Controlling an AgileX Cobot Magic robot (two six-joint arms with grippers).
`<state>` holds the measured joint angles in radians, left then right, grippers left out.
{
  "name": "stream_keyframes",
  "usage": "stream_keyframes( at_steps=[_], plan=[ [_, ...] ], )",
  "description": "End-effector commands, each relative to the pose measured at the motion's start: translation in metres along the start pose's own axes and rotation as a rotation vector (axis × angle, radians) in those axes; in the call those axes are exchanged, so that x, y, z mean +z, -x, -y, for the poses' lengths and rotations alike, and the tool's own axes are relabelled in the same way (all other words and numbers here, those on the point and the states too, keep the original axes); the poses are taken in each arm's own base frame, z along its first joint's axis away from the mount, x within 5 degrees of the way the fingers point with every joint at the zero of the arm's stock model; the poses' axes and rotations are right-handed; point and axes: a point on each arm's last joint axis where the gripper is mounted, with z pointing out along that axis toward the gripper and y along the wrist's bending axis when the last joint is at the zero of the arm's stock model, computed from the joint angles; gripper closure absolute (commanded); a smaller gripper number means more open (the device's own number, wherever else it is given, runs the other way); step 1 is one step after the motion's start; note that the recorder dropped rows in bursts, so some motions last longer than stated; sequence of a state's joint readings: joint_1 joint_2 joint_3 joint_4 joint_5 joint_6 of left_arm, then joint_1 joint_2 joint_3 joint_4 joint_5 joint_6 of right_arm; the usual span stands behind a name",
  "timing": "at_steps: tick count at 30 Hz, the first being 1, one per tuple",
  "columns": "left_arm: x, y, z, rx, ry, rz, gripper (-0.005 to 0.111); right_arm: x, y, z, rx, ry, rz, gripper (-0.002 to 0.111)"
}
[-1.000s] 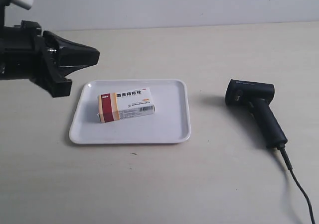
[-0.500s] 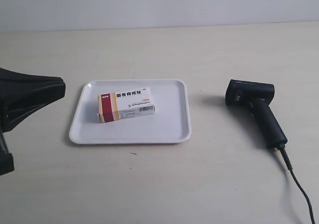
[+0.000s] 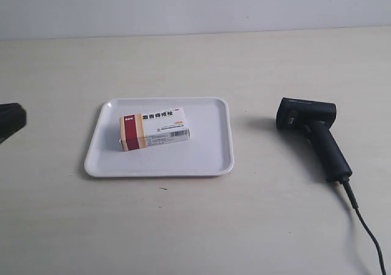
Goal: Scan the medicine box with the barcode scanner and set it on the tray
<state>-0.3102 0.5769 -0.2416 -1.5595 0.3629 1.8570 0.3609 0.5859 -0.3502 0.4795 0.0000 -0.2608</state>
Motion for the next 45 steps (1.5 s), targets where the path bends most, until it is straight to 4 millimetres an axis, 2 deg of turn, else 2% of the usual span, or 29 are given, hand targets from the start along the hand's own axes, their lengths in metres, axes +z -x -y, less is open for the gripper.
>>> stream_keyframes(
  at_steps=[1, 4, 11, 14, 20, 27, 33, 45],
  plan=[
    [-0.027, -0.015, -0.004, -0.043, 0.225, 0.080, 0.103, -0.001, 0.000, 0.001, 0.000, -0.008, 0.008, 0.108],
    [-0.039, -0.026, -0.009, -0.108, 0.375, 0.118, 0.103, -0.001, 0.000, 0.001, 0.000, -0.008, 0.008, 0.108],
    [-0.054, -0.055, -0.009, -0.149, 0.620, 0.157, 0.103, -0.001, 0.000, 0.001, 0.000, -0.008, 0.008, 0.108],
    [-0.060, -0.053, -0.008, -0.135, 0.668, 0.205, 0.103, -0.001, 0.000, 0.001, 0.000, -0.008, 0.008, 0.108],
    [-0.060, -0.050, -0.005, -0.121, 0.641, 0.231, 0.103, -0.001, 0.000, 0.001, 0.000, -0.008, 0.008, 0.108],
    [-0.055, -0.046, 0.003, -0.095, 0.528, 0.264, 0.103, -0.001, 0.000, 0.001, 0.000, -0.008, 0.008, 0.108],
    [-0.056, -0.045, 0.003, -0.037, 0.540, 0.254, 0.103, -0.001, -0.001, 0.001, -0.002, -0.006, 0.002, 0.108],
    [-0.055, -0.046, 0.003, -0.055, 0.531, 0.251, 0.103, -0.001, -0.001, 0.001, -0.002, -0.005, -0.004, 0.108]
  ],
)
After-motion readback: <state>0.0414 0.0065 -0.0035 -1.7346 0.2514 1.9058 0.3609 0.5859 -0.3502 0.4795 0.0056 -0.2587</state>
